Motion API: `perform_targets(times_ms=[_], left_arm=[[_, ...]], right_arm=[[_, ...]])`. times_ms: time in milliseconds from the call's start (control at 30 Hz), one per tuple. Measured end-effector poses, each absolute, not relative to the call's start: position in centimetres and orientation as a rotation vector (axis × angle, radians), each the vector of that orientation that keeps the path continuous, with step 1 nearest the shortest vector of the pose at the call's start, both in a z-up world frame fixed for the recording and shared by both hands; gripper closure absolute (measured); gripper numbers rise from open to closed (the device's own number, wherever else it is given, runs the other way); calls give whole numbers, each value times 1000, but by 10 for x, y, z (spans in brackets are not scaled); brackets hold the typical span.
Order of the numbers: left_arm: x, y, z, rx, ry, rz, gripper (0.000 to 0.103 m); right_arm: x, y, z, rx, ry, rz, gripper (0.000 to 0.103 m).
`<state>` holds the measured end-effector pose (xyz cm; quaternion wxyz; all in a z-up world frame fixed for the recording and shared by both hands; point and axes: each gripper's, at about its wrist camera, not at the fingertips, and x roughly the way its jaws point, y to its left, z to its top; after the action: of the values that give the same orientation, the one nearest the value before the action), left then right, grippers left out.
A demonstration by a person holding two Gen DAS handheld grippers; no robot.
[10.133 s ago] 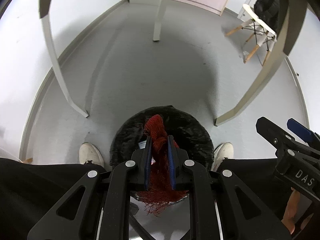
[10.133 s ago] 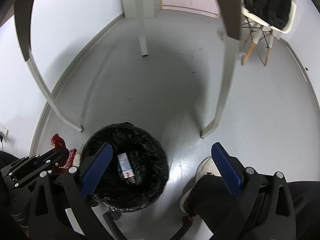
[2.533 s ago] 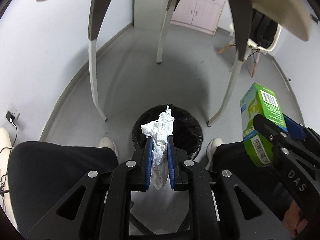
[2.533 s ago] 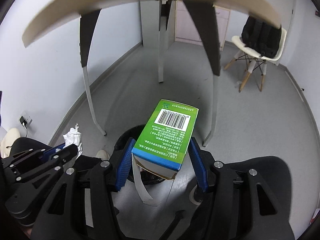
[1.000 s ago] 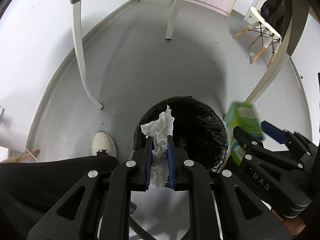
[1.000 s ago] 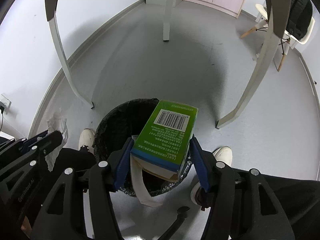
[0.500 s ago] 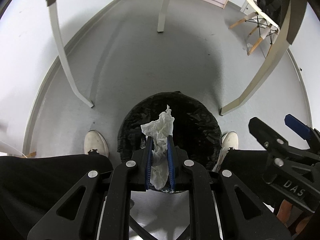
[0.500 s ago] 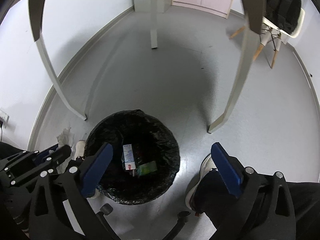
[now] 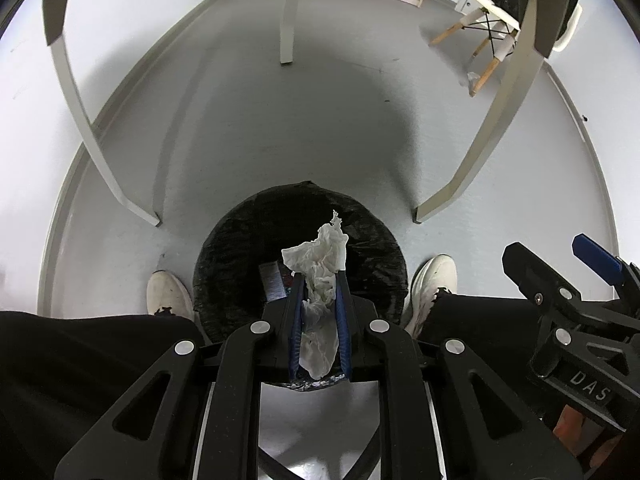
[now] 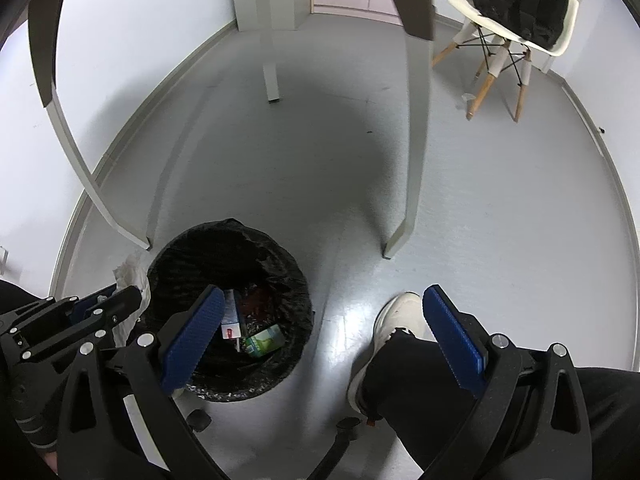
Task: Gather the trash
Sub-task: 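Open the right tool dropping the green box while the left tool releases the tissue, then raise both open tools from the bin back up toward the table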
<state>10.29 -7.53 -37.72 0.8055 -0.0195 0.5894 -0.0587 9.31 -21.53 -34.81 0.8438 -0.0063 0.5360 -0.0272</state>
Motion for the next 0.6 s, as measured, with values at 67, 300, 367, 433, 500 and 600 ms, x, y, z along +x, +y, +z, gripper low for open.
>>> perform_targets(times_ms=[67, 300, 367, 433, 500, 600], left_arm=[[103, -78, -378, -42, 1264, -125, 85], [105, -82, -380, -24, 1266, -94, 61], [105, -82, -379, -27, 1262, -92, 56], [105, -81, -380, -32, 1263, -90, 51], [105, -80, -379, -32, 1262, -88, 47], [104, -78, -377, -40, 1256, -89, 39]], right_arm=[[93, -220, -349, -4, 1133, -66, 8], [94, -228, -353, 18, 1147, -73, 8], [94, -228, -352, 23, 1146, -73, 8], [94, -229, -352, 26, 1146, -73, 8], [94, -229, -352, 30, 1145, -69, 8], [93, -227, -350, 28, 1138, -67, 8]])
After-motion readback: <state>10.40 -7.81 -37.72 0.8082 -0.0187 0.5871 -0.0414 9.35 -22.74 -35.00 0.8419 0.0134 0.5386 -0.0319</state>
